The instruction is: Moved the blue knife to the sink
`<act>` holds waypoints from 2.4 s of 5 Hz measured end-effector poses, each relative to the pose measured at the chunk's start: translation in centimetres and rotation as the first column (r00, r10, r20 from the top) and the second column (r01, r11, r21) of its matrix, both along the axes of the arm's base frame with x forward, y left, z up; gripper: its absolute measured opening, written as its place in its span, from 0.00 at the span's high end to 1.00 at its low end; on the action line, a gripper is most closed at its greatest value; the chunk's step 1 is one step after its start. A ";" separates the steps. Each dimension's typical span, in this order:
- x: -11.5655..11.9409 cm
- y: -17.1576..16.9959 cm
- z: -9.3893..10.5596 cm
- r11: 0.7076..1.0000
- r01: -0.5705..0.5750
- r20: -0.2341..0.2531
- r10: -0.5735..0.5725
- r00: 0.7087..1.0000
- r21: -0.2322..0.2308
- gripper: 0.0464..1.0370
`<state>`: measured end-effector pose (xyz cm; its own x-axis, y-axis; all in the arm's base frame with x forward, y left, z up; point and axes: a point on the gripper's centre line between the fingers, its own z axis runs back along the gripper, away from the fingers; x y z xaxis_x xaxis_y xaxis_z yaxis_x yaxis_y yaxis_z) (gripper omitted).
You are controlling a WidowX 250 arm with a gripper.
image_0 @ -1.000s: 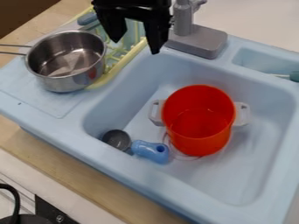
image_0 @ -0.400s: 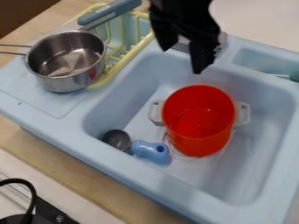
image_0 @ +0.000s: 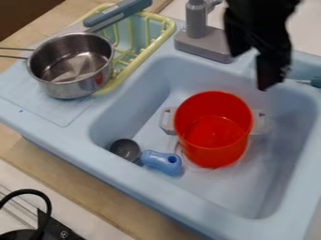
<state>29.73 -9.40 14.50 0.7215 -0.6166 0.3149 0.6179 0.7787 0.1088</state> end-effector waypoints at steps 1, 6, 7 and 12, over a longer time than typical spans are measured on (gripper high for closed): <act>1.1 -1.8 -0.4 0.987 0.153 0.045 -0.155 0.987 0.049 0.04; 3.6 -4.5 -0.1 0.869 0.469 0.227 -0.494 0.839 0.160 0.04; 3.5 -4.7 -1.2 0.823 0.530 0.262 -0.568 0.780 0.205 0.04; 3.2 -5.6 -0.3 0.791 0.554 0.389 -0.610 0.690 0.258 0.04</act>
